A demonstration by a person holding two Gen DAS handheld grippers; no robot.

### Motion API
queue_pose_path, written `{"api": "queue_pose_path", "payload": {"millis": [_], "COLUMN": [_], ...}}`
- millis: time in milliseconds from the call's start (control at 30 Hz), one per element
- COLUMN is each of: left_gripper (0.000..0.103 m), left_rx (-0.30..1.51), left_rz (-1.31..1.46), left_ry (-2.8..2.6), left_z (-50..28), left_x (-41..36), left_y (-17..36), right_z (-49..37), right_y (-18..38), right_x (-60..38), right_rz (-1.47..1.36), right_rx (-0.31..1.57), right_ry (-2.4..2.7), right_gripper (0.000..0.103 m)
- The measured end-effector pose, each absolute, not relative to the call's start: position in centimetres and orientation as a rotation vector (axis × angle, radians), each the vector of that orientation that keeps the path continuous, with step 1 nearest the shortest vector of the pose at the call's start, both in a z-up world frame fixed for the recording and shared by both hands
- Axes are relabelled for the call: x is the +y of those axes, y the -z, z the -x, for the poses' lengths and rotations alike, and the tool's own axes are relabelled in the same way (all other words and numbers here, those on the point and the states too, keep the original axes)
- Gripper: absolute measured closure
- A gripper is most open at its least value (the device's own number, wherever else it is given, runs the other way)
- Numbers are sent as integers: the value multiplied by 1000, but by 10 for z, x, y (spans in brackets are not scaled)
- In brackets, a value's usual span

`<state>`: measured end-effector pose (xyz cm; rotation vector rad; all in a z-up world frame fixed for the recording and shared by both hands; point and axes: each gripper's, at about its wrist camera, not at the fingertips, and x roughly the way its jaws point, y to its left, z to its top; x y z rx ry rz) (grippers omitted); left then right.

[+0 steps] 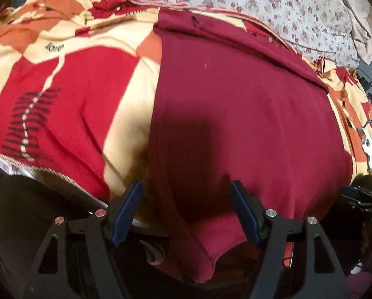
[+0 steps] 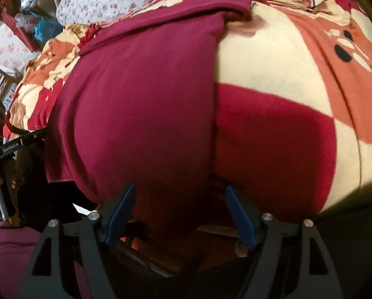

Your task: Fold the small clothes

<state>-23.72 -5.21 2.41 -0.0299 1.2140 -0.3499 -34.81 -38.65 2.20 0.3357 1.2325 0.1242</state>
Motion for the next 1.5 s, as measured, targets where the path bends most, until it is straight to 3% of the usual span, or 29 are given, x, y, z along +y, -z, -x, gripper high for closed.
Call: {"api": "queue_pose_path", "payload": {"millis": [67, 567, 600, 633, 700, 733, 767, 1167, 1500], "left_gripper": [50, 53, 60, 65, 93, 100, 103, 103, 103], "left_rx": [1237, 1332, 1341, 1352, 1366, 1364, 1357, 1183, 1100], "left_rz": [40, -22, -30, -51, -81, -97, -99, -20, -81], "left_ry": [359, 386, 385, 387, 400, 403, 405, 472, 453], "left_z": [240, 252, 252, 253, 255, 257, 258, 250, 249], "left_x": [-53, -67, -69, -72, -75, -77, -76, -53, -58], "left_y": [-19, -1, 2, 3, 5, 5, 3, -64, -80], "right_z": [348, 345, 344, 344, 343, 343, 344, 329, 322], "right_y": [-20, 10, 11, 11, 11, 11, 9, -73, -89], "right_x": [-382, -358, -355, -354, -351, -350, -349, -370, -387], "right_rz": [-330, -372, -360, -350, -330, -320, -313, -362, -380], "right_rx": [1243, 1357, 1361, 1360, 1356, 1355, 1347, 1114, 1051], "right_ry": [-135, -215, -215, -218, -216, -215, -224, -358, -313], "right_gripper": [19, 18, 20, 29, 52, 75, 86, 90, 90]}}
